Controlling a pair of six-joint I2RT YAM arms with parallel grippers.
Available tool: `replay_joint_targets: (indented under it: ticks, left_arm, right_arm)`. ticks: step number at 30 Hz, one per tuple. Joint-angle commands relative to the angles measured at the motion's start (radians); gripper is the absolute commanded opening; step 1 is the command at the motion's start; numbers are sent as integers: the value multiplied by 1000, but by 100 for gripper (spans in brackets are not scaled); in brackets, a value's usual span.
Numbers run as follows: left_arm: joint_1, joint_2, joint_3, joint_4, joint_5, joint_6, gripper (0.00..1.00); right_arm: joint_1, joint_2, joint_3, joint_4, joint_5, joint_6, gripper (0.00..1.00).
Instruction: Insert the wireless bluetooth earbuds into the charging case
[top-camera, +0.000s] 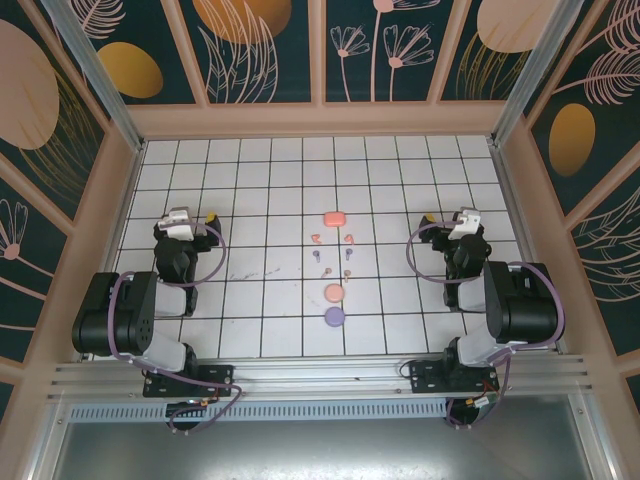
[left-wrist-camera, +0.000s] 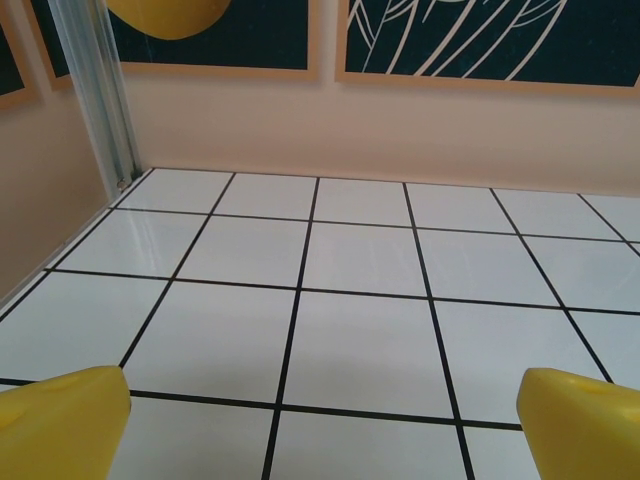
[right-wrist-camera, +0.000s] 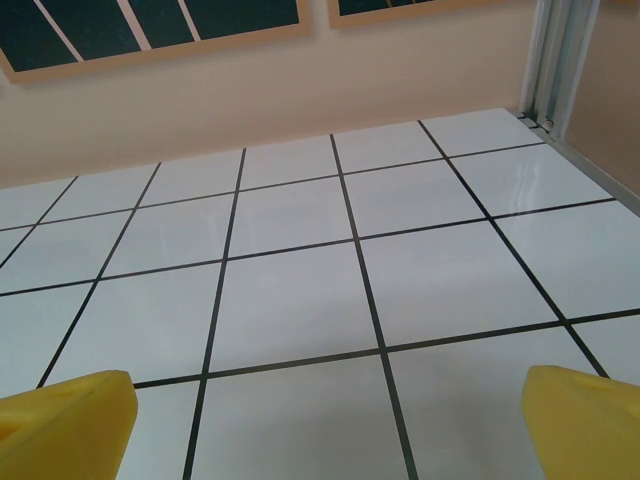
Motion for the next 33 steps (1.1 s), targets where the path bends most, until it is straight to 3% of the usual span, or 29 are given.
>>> replay_joint_targets:
  ticks: [1,7,9,14,16,18,21,26,33]
  left_arm:
    - [-1,9,21,-4,-14,-15,99]
    - [-1,-1,6,16,-13,-13,97]
    - [-1,-37,49,-98,-13,-12,95]
    - [-1,-133,224,-460,-27,-18,98]
    - [-1,-173,275,-558,-10,-32,99]
    - [-2,-222,295,-607,3,-75,99]
    - [-4,-304,308,-667,49,-192,99]
    - [-20,-399,353,-833,124,-445,99]
    - [-144,-465,328,-906,175,-644,99]
  right_arm:
    - [-10,3,21,3,-32,-7,99]
    - [-4,-2,19,5,1,-4,99]
    - [5,-56,34,-60,69,13,99]
    - [13,-291,171,-533,147,148,99]
    - [7,-368,218,-709,209,317,99]
    - [-17,-418,263,-862,155,413,99]
    - [-10,-484,306,-1017,52,433,99]
    - [122,-582,381,-1308,-17,416,94]
    - [438,-647,416,-1618,2,574,83]
